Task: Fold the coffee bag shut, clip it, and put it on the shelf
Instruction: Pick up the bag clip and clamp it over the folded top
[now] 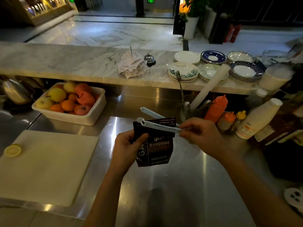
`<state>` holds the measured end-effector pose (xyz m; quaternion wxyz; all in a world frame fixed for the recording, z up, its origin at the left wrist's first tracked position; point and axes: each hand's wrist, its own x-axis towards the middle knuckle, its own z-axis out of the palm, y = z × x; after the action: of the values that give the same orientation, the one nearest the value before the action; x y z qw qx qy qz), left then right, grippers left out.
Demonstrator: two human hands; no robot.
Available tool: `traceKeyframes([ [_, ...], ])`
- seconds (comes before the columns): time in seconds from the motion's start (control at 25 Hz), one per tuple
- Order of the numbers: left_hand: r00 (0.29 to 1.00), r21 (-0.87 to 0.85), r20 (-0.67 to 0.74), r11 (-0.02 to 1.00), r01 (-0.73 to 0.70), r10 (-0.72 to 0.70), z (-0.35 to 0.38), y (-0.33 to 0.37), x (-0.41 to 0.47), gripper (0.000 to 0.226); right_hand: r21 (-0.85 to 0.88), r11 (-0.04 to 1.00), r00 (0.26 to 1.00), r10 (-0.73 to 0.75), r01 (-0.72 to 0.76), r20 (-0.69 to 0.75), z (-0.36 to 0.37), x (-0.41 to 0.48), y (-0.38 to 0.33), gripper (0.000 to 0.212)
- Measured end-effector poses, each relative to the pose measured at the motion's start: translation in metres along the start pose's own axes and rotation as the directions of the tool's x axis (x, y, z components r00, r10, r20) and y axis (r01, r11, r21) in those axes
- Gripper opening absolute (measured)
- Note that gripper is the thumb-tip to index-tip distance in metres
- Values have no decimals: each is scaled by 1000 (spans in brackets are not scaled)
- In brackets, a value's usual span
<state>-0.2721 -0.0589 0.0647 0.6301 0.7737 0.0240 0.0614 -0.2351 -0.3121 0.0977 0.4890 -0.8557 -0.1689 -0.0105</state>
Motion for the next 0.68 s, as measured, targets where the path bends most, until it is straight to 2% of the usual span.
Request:
traceKeyframes([
  [0.12,1000,-6,20,1000,-19,20,4,15,2,17,57,998,999,-29,30,-17,-10,1,-8,31],
  [0.24,995,4,65,997,-74,74,6,30,2,35,112,992,997,-51,57,-61,-13,3,-14,29],
  [0.36,993,-20,79,996,-89,90,7,39,1,44,195,979,994,-40,59,-99,-11,4,-19,25],
  [0.68,989,-65,88,992,-109,115,4,50,1,39,313,948,988,-10,59,-155,-6,1,-31,29],
])
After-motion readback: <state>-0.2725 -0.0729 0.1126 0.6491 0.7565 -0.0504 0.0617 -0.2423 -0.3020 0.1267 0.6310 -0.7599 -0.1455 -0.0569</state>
